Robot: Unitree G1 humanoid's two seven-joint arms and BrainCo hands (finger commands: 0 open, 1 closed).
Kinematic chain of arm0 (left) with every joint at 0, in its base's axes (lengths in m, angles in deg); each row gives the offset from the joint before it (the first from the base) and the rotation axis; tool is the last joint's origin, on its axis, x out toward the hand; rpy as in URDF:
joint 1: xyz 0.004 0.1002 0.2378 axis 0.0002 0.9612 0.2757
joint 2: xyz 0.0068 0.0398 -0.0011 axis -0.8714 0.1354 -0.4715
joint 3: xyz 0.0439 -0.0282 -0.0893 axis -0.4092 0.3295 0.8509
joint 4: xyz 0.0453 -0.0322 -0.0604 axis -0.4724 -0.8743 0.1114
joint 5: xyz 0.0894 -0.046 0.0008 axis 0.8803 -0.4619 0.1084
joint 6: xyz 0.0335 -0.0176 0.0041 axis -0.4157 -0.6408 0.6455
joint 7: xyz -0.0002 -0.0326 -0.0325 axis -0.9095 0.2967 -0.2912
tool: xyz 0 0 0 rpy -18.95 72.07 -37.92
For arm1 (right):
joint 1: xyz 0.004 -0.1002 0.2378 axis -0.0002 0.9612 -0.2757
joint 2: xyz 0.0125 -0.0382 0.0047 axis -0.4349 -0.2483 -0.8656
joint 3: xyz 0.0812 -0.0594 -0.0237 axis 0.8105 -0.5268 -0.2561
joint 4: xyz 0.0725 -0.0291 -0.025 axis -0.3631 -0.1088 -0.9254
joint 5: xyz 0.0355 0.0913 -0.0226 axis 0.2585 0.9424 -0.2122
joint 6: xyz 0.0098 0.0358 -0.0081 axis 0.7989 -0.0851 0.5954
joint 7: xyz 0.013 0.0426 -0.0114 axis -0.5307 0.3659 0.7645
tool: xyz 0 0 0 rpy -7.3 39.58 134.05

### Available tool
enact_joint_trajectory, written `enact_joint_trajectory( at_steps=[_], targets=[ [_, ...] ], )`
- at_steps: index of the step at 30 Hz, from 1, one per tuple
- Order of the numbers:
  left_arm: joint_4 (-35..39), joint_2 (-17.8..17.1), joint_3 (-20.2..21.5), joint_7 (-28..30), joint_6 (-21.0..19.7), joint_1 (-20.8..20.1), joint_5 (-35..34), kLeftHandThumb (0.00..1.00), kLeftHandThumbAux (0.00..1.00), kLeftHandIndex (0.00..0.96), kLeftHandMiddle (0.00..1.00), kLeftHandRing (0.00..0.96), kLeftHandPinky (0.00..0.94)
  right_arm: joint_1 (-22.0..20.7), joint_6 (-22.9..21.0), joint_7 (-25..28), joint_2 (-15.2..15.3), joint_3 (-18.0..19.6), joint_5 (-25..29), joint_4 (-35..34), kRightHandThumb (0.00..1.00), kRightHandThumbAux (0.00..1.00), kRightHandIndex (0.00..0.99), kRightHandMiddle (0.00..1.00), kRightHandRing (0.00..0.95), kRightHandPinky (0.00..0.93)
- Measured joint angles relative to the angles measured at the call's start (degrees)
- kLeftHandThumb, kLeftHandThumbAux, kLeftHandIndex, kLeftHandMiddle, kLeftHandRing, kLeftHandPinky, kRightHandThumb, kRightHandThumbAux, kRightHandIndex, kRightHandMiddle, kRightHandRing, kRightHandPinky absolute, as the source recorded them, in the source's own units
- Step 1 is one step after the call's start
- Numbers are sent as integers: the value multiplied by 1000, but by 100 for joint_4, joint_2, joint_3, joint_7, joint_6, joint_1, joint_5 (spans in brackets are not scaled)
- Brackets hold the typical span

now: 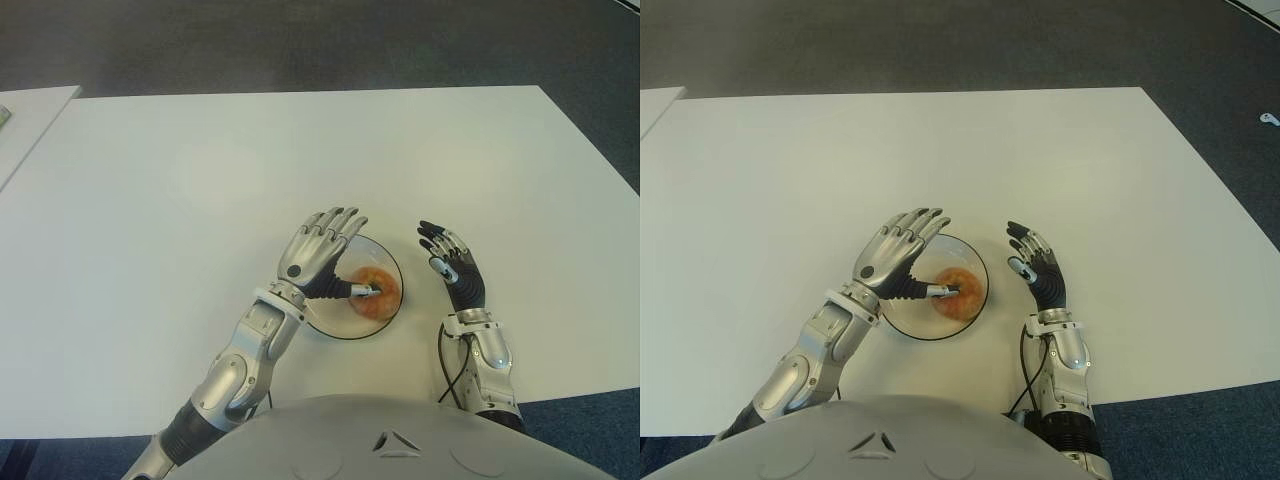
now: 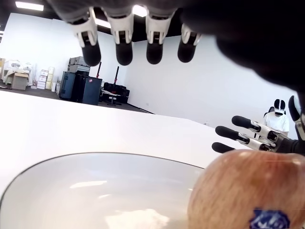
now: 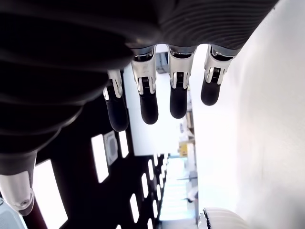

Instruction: Put the apples into the plate.

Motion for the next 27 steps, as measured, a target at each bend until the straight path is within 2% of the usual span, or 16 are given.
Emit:
enact_joint_trajectory(
  at_steps=[8,15,20,27],
  targets=[
    [21,54,57,0,-70,98,-2,129,320,0,0,0,0,-9,0,92,-1,19,124,19,222,560,243,214,164,171],
    [62,209,327,-164,-139,281,-296,122,341,0,0,0,17,-19,14,129,-9,35,158,31,222,563,254,209,138,108],
    [84,414,814,-670,65,592,-1185,79,368,4,6,7,61,-39,21,128,-11,43,149,39,234,563,261,213,138,130],
    [-11,1008,1466,-1229,631,1205,-2876,45,418,73,58,53,101,-67,22,138,-13,61,152,19,255,559,275,222,147,133]
  ],
)
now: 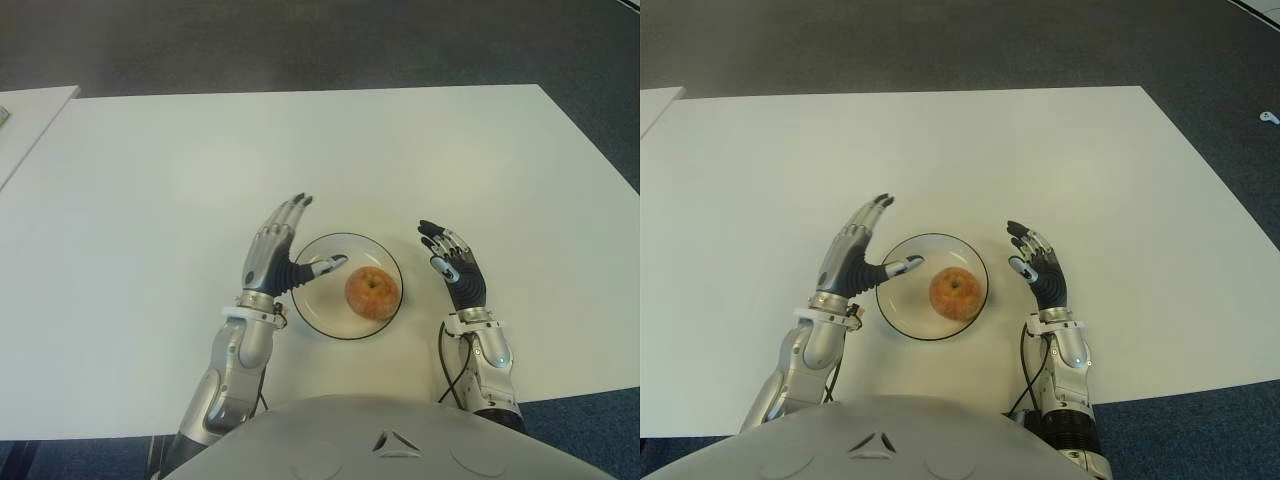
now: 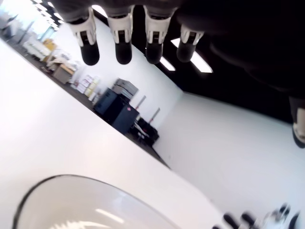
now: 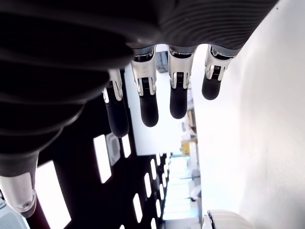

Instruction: Put the apples into the plate.

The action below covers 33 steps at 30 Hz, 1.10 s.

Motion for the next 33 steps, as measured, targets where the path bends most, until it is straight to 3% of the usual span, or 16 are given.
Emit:
enact_joint_trajectory(
  at_steps=[5,11,13,18,23,28,33],
  targets=[
    [-301,448,447,-263,641,431,-1245,38,416,158,98,78,126,-19,0,9,-10,9,11,4,258,554,250,214,137,116],
    [-1350,772,870,-356,2046,608,-2499,73,402,204,109,78,109,10,-5,10,-27,13,48,-42,257,551,174,193,115,70],
    [-1803,829,1004,-352,2547,597,-2830,85,396,177,94,64,88,70,-28,-7,-62,-2,69,-137,248,553,143,165,95,53],
    [-2955,901,1203,-350,3841,647,-3299,112,390,108,45,24,47,459,-177,36,-113,-154,97,-626,207,554,76,84,34,15],
    [-3632,974,1295,-383,4953,828,-3298,122,384,72,18,4,22,1070,-314,281,-63,-398,149,-1184,184,553,41,25,5,2],
    [-3538,1030,1393,-574,5053,1014,-2875,125,385,55,10,0,17,1427,-500,375,60,-534,149,-1603,178,551,23,4,0,0],
    [-3390,1019,1396,-713,5007,1192,-2584,127,410,47,4,0,6,1435,-567,420,222,-570,133,-1776,179,546,19,0,0,0]
  ],
)
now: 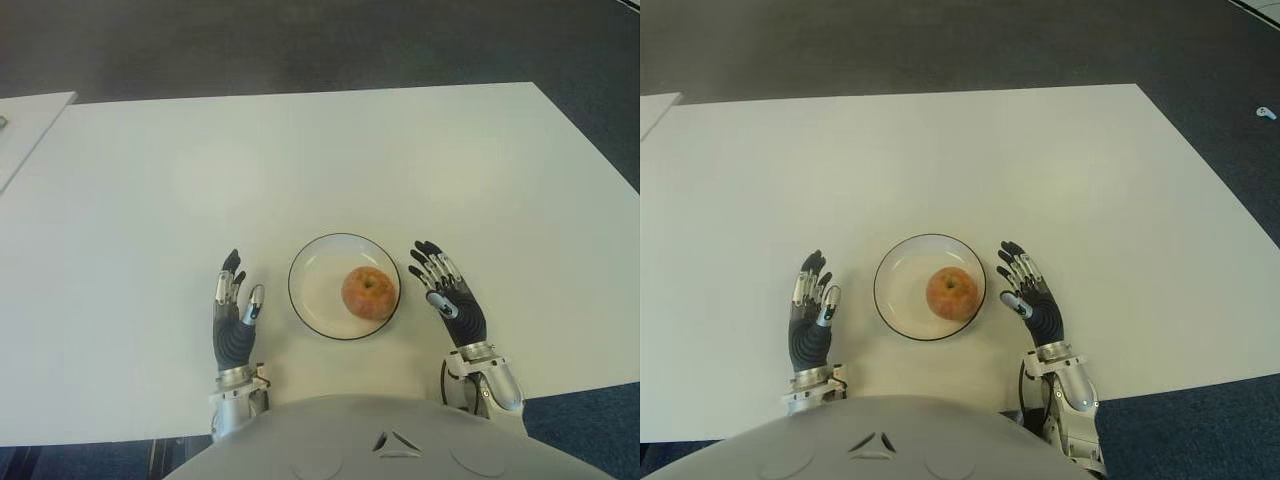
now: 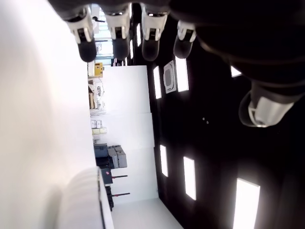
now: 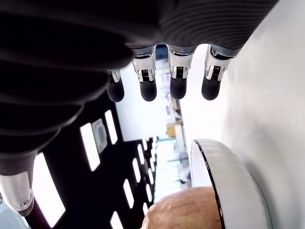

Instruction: Put the apples into the plate.

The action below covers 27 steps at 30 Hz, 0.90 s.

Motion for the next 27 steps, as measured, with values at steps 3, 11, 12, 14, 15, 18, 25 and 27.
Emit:
enact_joint_trajectory(
  at_steps=[3,11,12,14,15,18,25,27],
  targets=[
    [51,-11,-9,-59,1,84,86,116,424,43,1,0,9,-36,-30,30,83,-22,-32,-67,193,547,27,0,0,0],
    [232,-86,-226,-89,38,397,252,85,445,61,3,0,41,-14,-115,206,220,-104,54,-141,237,540,56,11,0,1],
    [259,-92,-253,-88,50,460,270,82,447,64,4,0,43,0,-115,228,231,-106,63,-159,244,539,59,14,0,2],
    [320,-112,-332,-81,63,595,287,79,452,68,7,0,44,42,-117,261,245,-110,84,-216,257,534,62,15,0,1],
    [383,-123,-388,-58,59,679,283,81,454,68,9,0,43,78,-119,269,247,-114,102,-271,262,529,60,14,0,0],
    [571,-136,-510,44,-19,865,235,83,455,63,9,0,41,208,-169,260,244,-147,183,-490,270,520,51,7,0,0],
    [1017,-162,-785,253,-367,1271,173,89,457,26,0,0,16,496,-373,109,230,-238,189,-1100,283,480,6,0,0,0],
    [1150,-174,-858,305,-430,1376,165,91,462,21,0,0,12,570,-472,43,237,-244,177,-1247,289,467,3,0,0,0]
  ],
)
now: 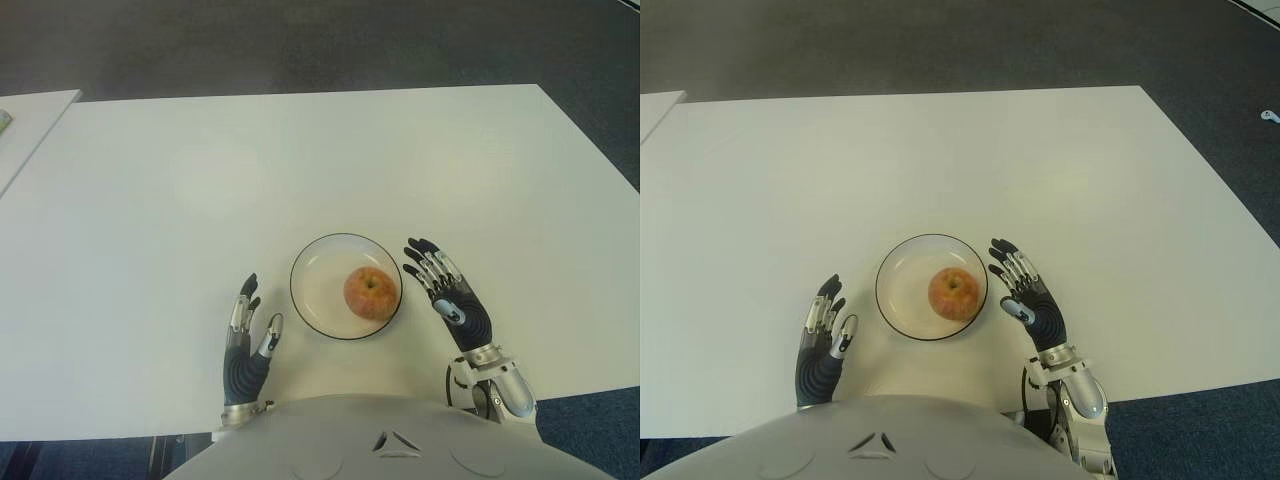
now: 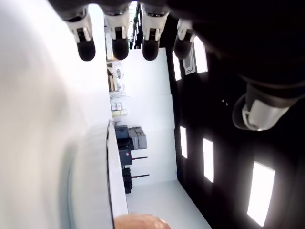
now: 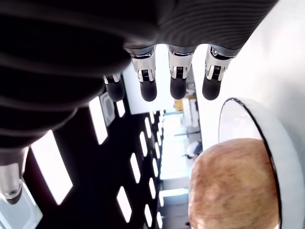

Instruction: Put the apples into the plate.

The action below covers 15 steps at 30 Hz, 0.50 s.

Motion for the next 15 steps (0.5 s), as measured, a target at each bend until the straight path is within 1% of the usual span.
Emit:
enact_joint_trajectory(
  at_steps=[3,7,9,15],
  targets=[
    [133,-38,-30,77,-82,48,-33,92,468,15,0,0,9,32,-153,-87,14,-11,-34,-167,297,449,1,0,0,0],
    [233,-62,-1,85,-112,-26,-29,84,470,9,0,0,11,-46,-283,-191,51,-22,-196,-193,302,435,0,0,0,0],
    [315,-60,3,85,-210,-20,-29,81,473,5,0,0,12,-169,-285,-215,70,-25,-287,-31,303,430,0,0,0,0],
    [651,-66,-39,105,-739,157,-23,75,464,0,0,0,13,-531,-219,-244,77,-30,-551,625,292,420,0,0,0,0]
  ],
)
